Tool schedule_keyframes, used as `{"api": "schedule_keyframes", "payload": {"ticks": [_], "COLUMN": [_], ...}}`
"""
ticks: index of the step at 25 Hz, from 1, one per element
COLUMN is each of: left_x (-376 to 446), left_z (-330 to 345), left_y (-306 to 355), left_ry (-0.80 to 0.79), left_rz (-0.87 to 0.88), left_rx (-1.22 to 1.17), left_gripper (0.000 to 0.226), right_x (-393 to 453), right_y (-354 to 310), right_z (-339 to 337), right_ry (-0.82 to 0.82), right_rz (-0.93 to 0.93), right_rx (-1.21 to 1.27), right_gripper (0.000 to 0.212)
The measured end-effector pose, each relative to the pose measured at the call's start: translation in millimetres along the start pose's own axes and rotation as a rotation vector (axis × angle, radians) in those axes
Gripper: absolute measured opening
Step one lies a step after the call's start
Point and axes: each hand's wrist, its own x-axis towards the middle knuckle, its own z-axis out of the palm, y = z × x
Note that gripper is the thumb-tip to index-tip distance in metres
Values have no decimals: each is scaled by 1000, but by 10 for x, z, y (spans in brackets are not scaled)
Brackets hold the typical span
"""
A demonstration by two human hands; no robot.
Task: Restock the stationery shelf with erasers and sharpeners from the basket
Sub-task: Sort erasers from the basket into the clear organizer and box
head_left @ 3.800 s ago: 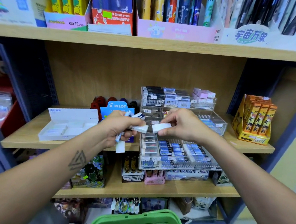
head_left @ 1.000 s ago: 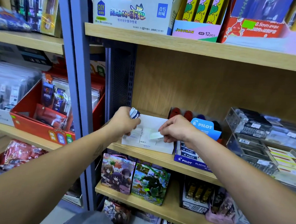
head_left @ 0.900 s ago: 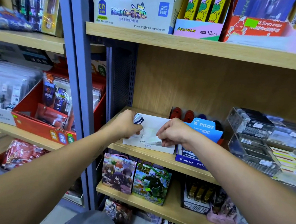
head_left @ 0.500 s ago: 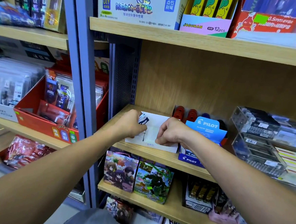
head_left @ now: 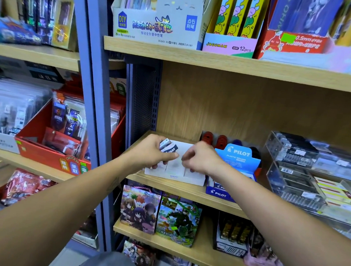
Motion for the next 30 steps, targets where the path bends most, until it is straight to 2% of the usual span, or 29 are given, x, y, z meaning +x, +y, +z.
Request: {"api": "schedule_keyframes", "payload": {"ticks": [2,3,6,10,14,17,19,22,24,26,30], "left_x": [-96,-118,-142,-193,-236,-220,-135,54,127,144,123], "left_z": [73,126,325,625,964,1193,1266,1276,1290,1303,1295], "left_y": [139,195,386,657,922,1101,1098,950,872,848,820], "left_ry": [-99,-157,-322,-457,-494,-493,-396,-211,-258,-322,-389], "left_rz": [12,10,-44,-103,-35,-46,-86,23,109,131,143], "left_rx": [-64,-108,-250,-432,-368,-312,-209,296,524,649,693], "left_gripper": [19,20,22,25,27,35,31,20,17,15,31], "right_x": [-120,-194,-457,-820,-1139,-1282,-1262,-1121,-1029,-970,-847], "right_y": [11,32,173,500,897,1029,1016,886,758,668,723], "right_z": [-208,-314,-614,-994,-1277,-1357,-1341,-1249,-1154,-1055,-892], "right_ry": [-2,-25,-2,74,159,170,156,145,65,-43,-101], "right_rz": [-91,-170,-309,-270,-220,-272,-276,-226,-219,-196,-159], "right_rx": [214,237,50,6,-34,-156,-335,-634,-810,-927,-972], "right_gripper": [42,48,35,25,23,26,21,12,14,12,28]}}
